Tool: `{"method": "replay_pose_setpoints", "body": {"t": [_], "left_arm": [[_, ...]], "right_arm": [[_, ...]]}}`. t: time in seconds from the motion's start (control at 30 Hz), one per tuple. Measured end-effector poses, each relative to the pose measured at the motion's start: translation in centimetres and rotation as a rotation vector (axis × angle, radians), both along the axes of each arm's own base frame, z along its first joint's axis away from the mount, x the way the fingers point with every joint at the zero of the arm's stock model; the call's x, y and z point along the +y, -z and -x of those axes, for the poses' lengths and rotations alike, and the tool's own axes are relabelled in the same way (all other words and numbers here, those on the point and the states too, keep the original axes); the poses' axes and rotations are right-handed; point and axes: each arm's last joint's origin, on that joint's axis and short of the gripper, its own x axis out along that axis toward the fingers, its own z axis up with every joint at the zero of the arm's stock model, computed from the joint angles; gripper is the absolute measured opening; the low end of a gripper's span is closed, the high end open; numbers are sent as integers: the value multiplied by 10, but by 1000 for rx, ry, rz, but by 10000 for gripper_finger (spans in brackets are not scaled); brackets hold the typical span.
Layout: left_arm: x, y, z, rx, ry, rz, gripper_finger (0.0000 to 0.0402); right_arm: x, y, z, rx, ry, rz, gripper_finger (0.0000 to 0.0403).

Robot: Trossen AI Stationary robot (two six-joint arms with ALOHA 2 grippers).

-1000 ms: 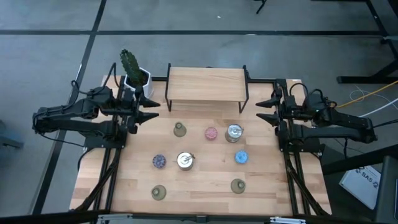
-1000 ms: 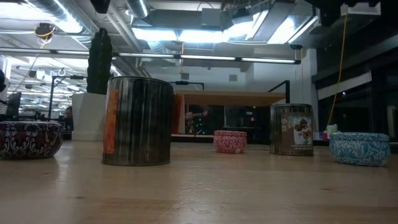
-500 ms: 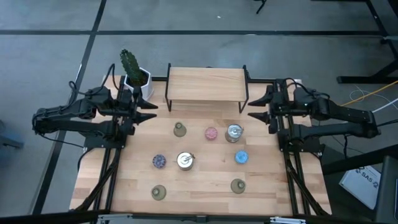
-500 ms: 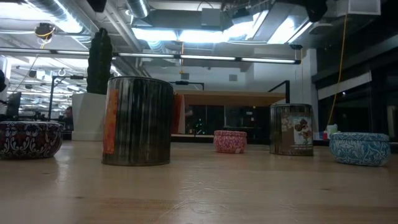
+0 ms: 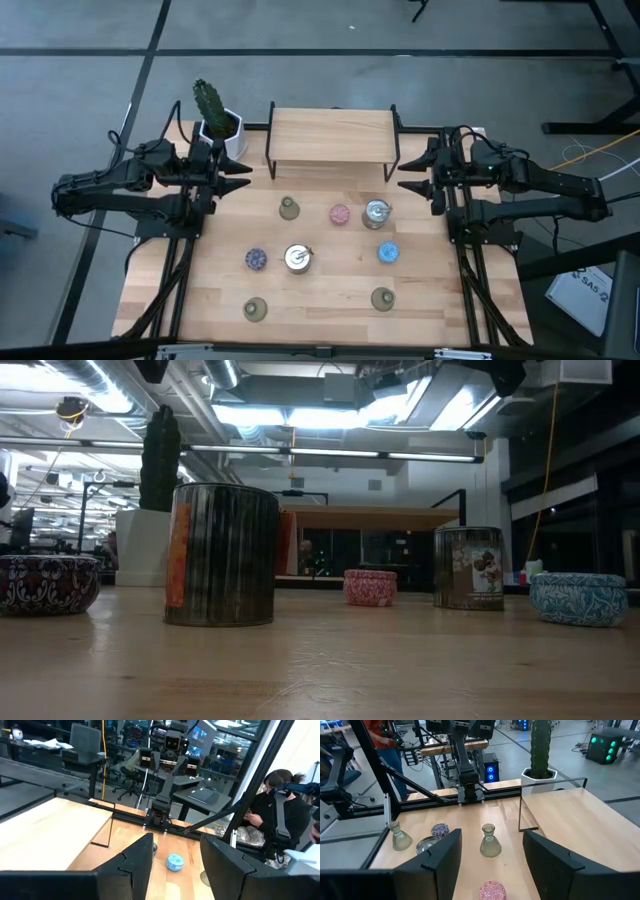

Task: Pick & Place candle stick holders
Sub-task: Put the top right silver scented candle on the shelf

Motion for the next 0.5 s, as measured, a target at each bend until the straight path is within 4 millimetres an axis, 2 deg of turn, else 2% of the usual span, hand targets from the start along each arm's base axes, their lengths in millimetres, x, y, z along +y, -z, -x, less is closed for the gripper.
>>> {"method": "replay_pose_setpoints", "body": {"t": [0.27, 0.5], "left_arm": [[1, 0, 0, -6, -44, 81, 164], [2, 0, 0, -5, -56, 63, 160]], "right_arm": [[0, 3, 0, 28, 8, -59, 213], [0, 5, 1, 48, 24, -118, 213]]}}
